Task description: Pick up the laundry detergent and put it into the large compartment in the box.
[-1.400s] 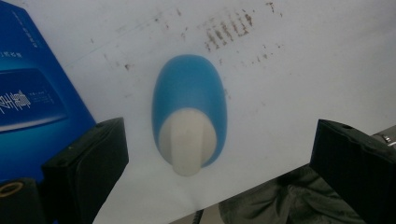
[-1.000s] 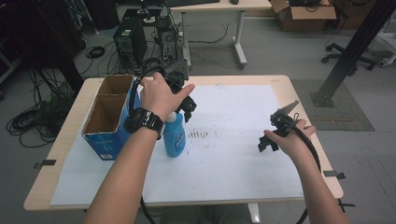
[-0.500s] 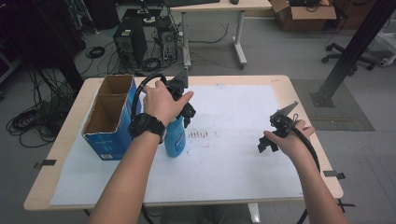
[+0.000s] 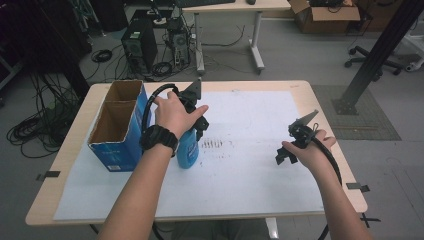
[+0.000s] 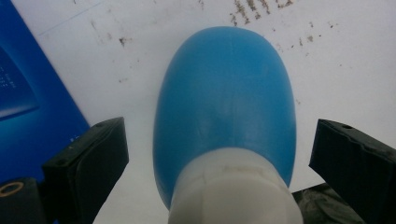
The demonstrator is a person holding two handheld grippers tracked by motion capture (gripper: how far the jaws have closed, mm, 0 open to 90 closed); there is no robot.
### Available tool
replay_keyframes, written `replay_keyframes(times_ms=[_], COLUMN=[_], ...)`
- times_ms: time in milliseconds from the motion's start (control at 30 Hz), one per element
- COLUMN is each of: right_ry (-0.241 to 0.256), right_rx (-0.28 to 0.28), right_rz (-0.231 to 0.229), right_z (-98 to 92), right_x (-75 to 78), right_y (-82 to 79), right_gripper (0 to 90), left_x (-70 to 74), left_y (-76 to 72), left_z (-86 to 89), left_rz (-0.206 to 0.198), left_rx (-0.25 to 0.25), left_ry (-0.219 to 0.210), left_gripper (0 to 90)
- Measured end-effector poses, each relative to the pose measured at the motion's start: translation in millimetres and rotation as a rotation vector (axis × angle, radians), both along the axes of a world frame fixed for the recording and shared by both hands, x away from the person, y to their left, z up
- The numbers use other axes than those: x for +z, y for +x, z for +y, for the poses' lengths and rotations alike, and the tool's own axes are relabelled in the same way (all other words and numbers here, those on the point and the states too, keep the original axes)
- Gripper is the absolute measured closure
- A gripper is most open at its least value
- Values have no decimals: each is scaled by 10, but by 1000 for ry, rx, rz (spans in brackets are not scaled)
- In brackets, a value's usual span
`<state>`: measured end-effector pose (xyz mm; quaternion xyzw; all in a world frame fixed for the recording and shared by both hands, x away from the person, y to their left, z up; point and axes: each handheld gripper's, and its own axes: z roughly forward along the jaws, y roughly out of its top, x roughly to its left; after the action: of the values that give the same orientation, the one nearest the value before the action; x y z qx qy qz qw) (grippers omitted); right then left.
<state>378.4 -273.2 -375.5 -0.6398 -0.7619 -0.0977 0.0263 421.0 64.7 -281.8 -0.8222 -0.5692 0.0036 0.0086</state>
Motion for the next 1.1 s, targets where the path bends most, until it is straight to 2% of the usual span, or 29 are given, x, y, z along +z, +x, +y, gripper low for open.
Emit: replay_keyframes(times_ms=[500, 1033, 1100], right_ry=[5, 5, 6], right_rx=[-3, -1, 1], right_rz=[3, 4, 1], right_z=[-8, -12, -15], right_x=[-34, -49, -51], right_y=[-5, -12, -12], right_gripper=[62, 61, 61], left_x=[-93, -110, -108], left_y=[0, 2, 5], left_z=[-17, -42, -44], left_rz=[10, 7, 9], left_rx=[-6, -16, -20], left_ry=[5, 19, 17], left_gripper=[62, 170, 212])
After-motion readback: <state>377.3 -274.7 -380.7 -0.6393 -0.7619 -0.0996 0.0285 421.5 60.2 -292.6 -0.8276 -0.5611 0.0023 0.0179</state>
